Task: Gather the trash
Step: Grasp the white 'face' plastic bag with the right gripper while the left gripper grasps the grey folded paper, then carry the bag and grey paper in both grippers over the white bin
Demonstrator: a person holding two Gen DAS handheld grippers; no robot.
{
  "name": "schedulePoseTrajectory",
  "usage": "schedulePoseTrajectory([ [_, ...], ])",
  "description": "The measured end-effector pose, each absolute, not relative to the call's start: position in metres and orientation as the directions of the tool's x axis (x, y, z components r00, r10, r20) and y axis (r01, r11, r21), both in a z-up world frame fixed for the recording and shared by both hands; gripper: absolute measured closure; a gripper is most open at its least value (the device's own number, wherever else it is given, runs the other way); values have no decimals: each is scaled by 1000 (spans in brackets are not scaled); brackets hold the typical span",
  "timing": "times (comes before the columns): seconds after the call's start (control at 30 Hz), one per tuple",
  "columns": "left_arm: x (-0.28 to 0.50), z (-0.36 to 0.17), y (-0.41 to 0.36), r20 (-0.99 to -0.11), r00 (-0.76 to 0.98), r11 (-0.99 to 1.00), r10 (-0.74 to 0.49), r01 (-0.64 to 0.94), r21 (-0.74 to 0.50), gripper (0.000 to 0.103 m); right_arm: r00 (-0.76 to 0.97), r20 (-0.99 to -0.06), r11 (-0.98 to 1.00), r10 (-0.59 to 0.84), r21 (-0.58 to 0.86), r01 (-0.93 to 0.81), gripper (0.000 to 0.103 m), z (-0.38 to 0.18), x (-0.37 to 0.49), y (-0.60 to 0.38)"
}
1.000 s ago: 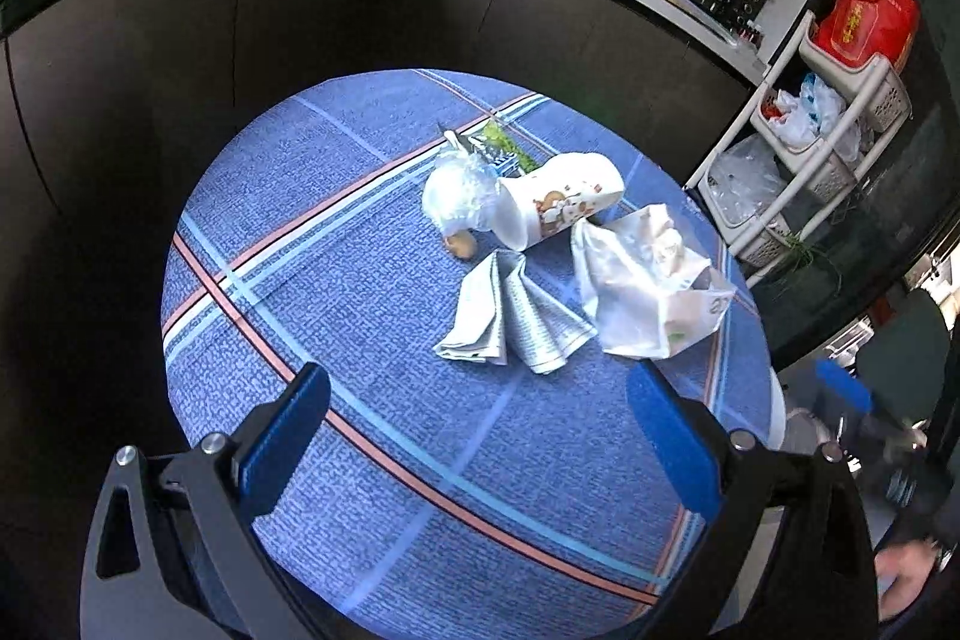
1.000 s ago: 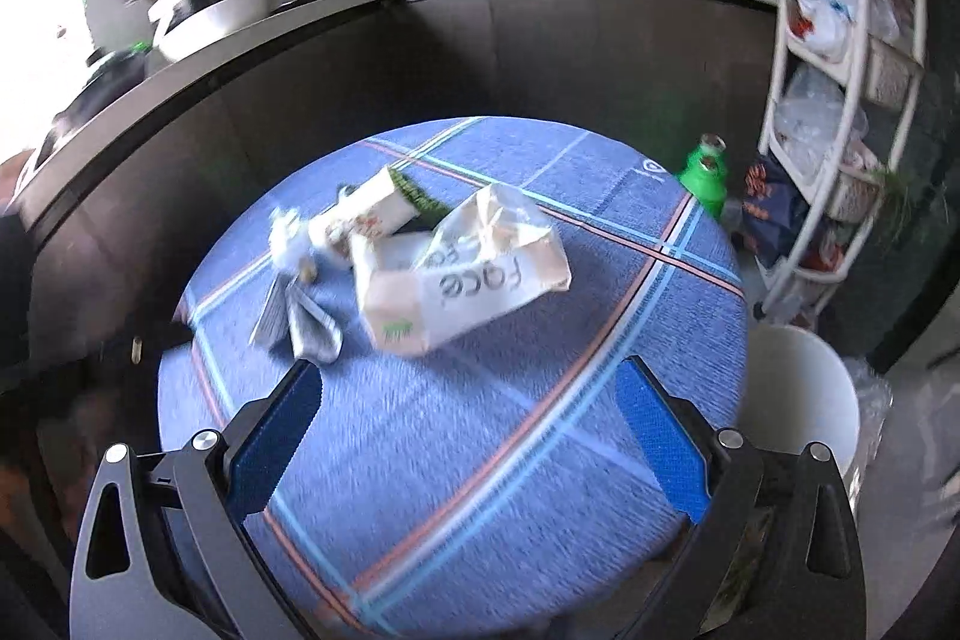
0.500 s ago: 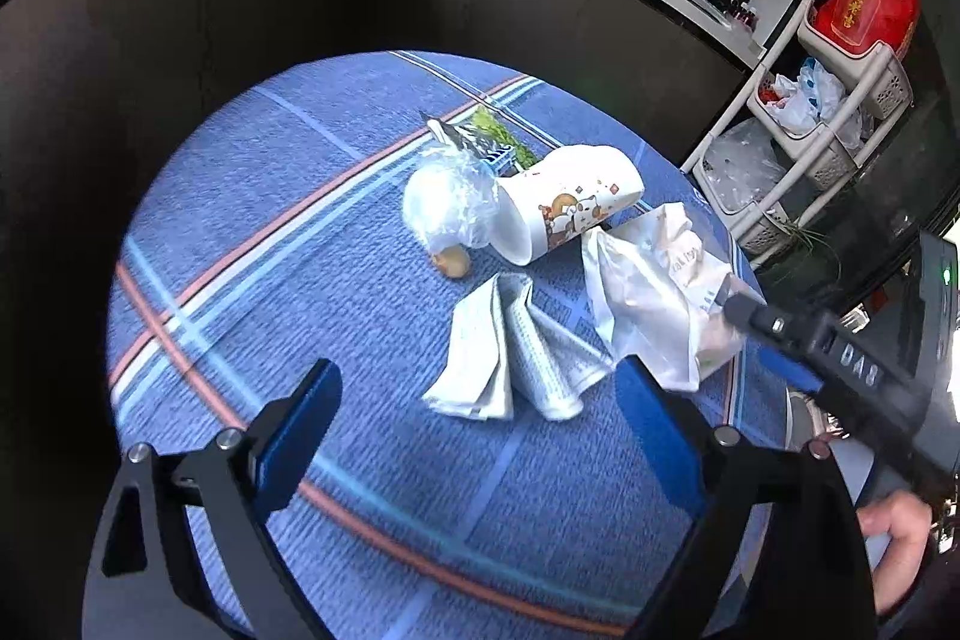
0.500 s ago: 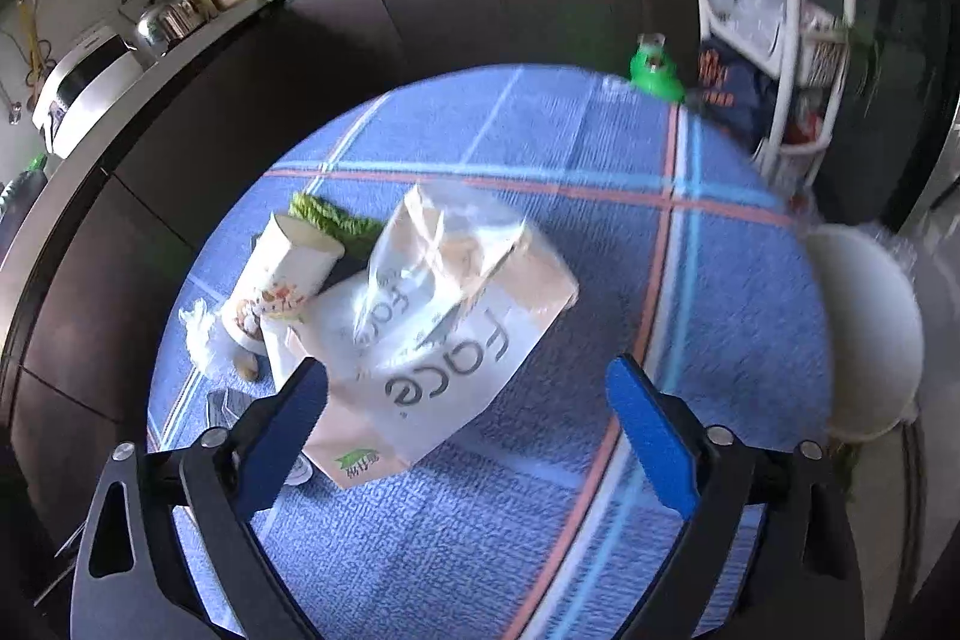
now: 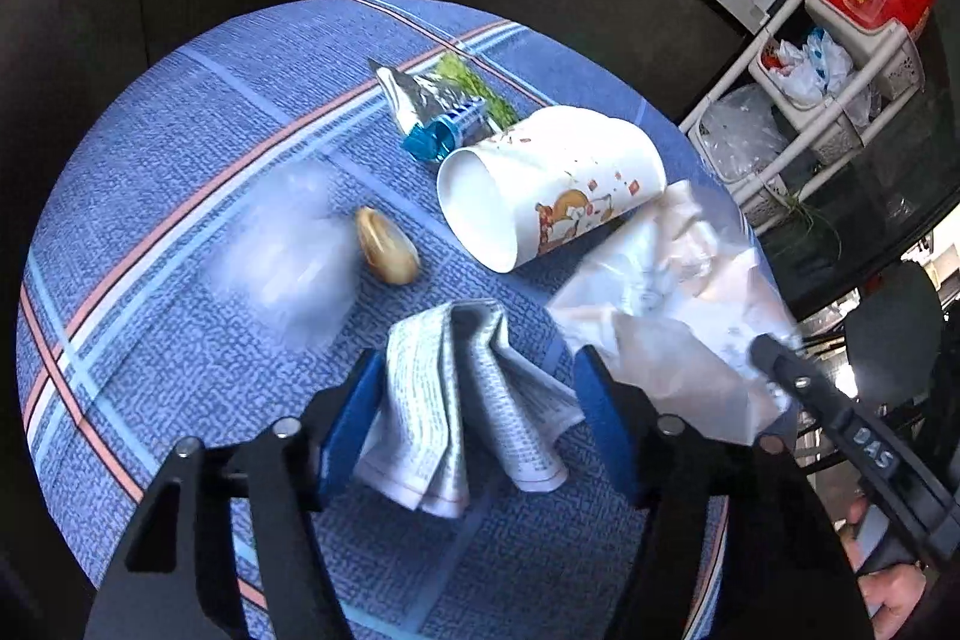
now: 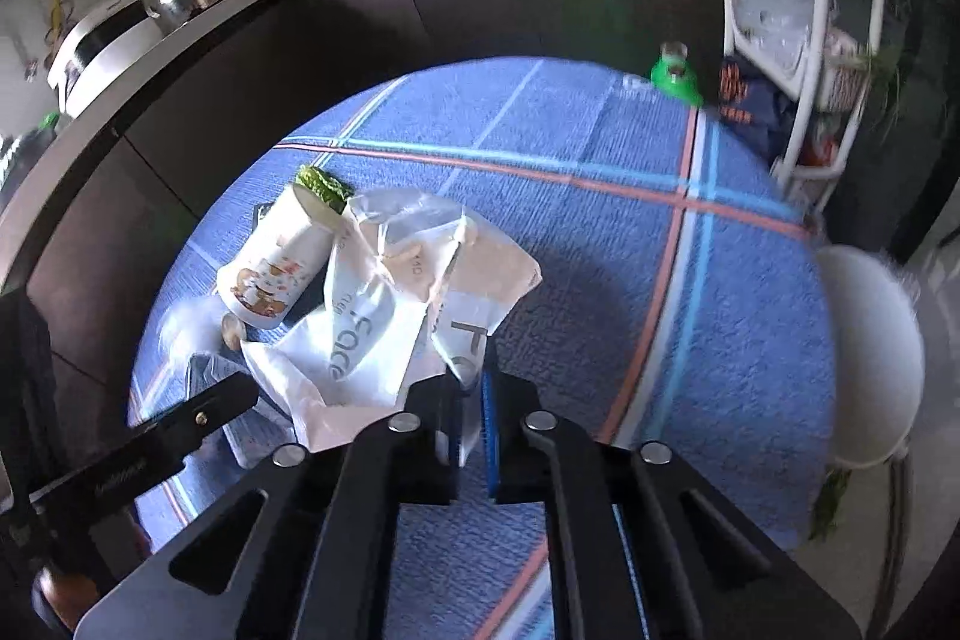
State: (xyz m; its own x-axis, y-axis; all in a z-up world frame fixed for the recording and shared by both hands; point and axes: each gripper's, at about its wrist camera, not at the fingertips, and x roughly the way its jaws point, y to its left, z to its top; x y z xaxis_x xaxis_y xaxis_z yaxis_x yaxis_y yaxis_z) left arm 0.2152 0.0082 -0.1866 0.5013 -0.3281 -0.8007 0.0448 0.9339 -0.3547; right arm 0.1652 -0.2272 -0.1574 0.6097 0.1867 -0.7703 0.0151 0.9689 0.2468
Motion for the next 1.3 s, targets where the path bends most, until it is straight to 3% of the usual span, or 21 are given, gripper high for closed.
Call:
schedulePoseTrajectory([
  [0.3,208,-184,4,-803,481,928,-353,72,-365,85,705,-703,994,93,101,-31,101,-121,124,-236],
  [0.4,201,-179,4,-798,483,925,-361,81,-370,93,715,-694,995,85,91,-31,101,-115,112,-243],
  [1.3,123,-67,-105,-672,522,843,-526,427,-328,93,767,-638,970,-66,138,198,101,-100,44,-351],
])
